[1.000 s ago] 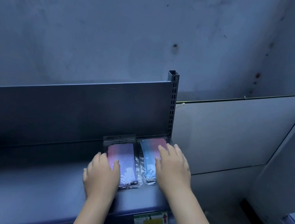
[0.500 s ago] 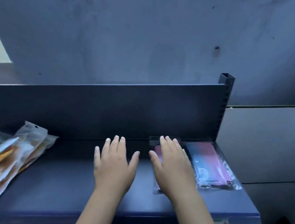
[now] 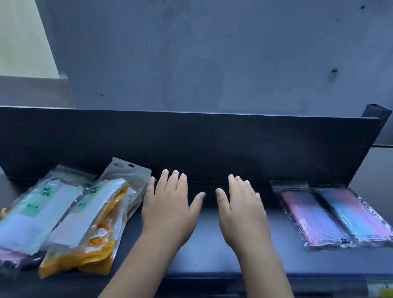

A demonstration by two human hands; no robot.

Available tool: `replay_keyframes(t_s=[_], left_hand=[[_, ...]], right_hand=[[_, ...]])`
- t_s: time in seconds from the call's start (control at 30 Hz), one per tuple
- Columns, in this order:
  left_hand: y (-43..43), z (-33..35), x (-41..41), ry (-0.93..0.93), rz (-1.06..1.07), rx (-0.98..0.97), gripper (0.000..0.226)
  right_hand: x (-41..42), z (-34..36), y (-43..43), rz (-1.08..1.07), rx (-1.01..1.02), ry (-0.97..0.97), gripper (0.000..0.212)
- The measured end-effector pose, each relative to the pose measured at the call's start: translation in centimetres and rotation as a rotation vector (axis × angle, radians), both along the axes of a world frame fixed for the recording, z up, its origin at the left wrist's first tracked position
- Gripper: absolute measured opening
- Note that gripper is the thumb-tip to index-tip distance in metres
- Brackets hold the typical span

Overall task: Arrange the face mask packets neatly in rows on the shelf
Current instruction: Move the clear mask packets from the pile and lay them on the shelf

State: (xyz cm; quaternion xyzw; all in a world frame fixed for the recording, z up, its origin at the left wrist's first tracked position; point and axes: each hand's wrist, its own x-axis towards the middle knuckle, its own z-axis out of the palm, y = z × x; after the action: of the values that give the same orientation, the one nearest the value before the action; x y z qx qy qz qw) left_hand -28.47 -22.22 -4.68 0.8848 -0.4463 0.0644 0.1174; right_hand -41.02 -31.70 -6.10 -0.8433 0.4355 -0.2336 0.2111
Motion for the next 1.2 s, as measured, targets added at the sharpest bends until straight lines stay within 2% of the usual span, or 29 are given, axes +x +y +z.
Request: replay_keyframes(t_s=[0.23,0.43,0.7,0.9,1.07,1.2], left_hand=[[2.7,0.6,3.3,-0.007,0.025,0.013,0.075],[2.8,0.9,3.2,0.011,0.077,-0.051,0.074],[6.3,0.6,7.2,0.033,0.124,-0.07,0.073],[10.9,0.0,14.3,0.091,0.165,-0.093,0.072],[16.3,-1.0,21.2,0.113,0.219,-0.073,0.072],[19.5,-1.9,25.8,0.278,0.284,-0.116,0.06]], right_hand=[[3.1,0.6,3.3,0.061,0.003,-0.039,0.059],[3.4,-1.1,2.8,0.114,0.149,-0.081,0.06],[7.9,-0.4,6.3,0.179,0.119,-0.044,0.061],[15.1,1.2,11.9,0.237,0.054,-0.033,0.04],[20.4,1.0,16.5,0.261,0.004,0.068,0.053],[23.2,0.2,18.6,0.185,0.045,0.099,0.066]])
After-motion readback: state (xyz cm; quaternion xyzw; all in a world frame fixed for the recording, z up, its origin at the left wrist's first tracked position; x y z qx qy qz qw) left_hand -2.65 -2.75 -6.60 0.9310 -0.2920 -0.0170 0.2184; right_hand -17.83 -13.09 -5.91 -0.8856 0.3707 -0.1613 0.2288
